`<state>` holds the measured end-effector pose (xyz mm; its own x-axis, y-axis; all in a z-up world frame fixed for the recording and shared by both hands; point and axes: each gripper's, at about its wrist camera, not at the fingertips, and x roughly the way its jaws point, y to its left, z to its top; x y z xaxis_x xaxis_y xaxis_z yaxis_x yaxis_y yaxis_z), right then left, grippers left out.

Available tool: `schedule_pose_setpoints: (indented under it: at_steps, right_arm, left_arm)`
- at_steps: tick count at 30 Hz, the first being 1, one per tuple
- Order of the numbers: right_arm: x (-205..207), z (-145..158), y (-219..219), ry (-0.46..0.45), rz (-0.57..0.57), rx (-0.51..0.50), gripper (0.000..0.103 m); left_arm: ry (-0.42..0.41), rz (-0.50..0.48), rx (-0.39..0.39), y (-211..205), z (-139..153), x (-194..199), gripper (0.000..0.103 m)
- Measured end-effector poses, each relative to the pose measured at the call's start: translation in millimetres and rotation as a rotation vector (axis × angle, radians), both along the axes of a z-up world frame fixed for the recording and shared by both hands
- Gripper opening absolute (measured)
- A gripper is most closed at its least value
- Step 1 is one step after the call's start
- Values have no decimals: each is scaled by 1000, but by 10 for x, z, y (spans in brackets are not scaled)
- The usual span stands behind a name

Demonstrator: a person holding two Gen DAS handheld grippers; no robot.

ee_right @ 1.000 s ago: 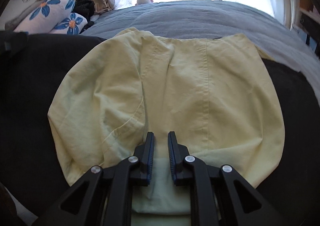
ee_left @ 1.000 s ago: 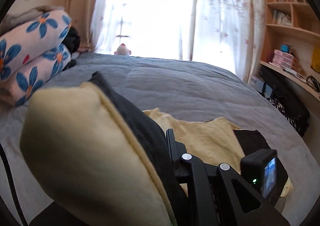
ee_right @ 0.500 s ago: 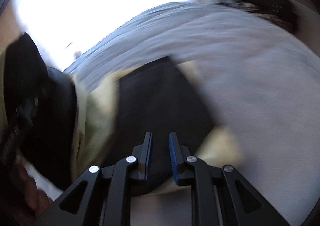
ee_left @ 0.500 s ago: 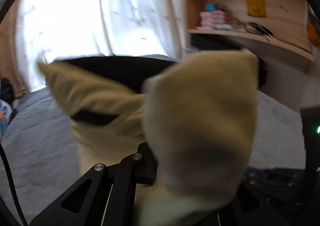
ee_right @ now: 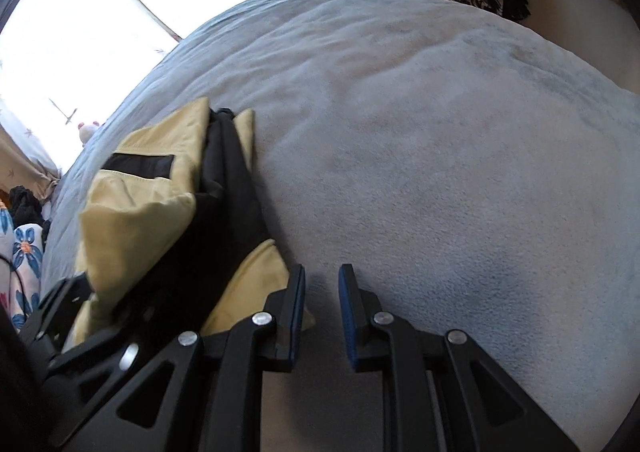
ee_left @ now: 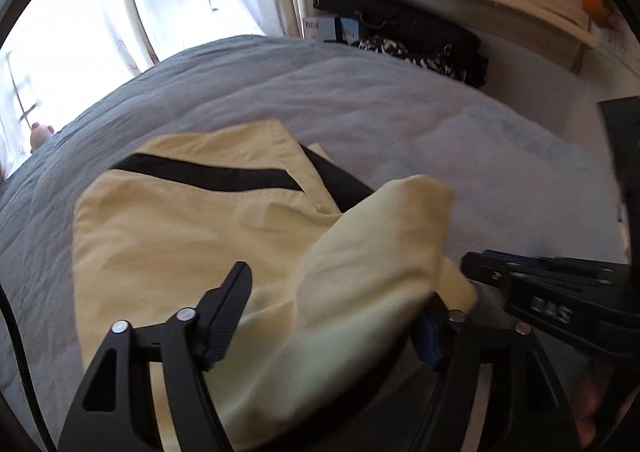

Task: Fold large clothes
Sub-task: 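Fold the lifted half over onto the other half and release, then pinch and straighten the folded bundle edges with both tools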

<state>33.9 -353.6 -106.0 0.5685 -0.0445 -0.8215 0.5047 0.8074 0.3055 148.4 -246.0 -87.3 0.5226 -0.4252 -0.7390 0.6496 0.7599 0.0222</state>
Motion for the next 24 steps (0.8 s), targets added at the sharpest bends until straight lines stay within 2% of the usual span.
schedule_pose_setpoints:
  at_steps: [2,4,5,8,10,12,15,18,21,24]
  right_arm:
    - [15,60,-4,-19,8,-3,19]
    - [-4,170,10,-40,8,-17,30]
    - [-12,226,8,-52,10,-22,32]
    - [12,452,43,-92,34,-38,32]
    - [43,595,85,-113,72,-28,32]
    - [121,681,90,-124,105,12,32]
    - [335,720,54,-103,156,139,32]
    - [564,649,64,-43,205,224,32]
    - [768,498,77,41,218,236,32]
    - [909,330,78,118,225,226,32]
  left_arm:
    - [11,2,-28,104,174,-51,72]
    - [18,30,-61,298,300,-86,73]
    - [19,56,-79,393,377,-88,73]
    - [23,153,-116,726,539,-54,74]
    - [29,226,-123,961,549,9,74]
    - [34,293,-103,1181,521,91,74]
    - [74,400,-43,1421,368,269,74]
    - [163,447,-31,1596,162,448,74]
    - [245,475,-41,1741,-20,559,74]
    - [283,476,-76,1812,-136,608,74]
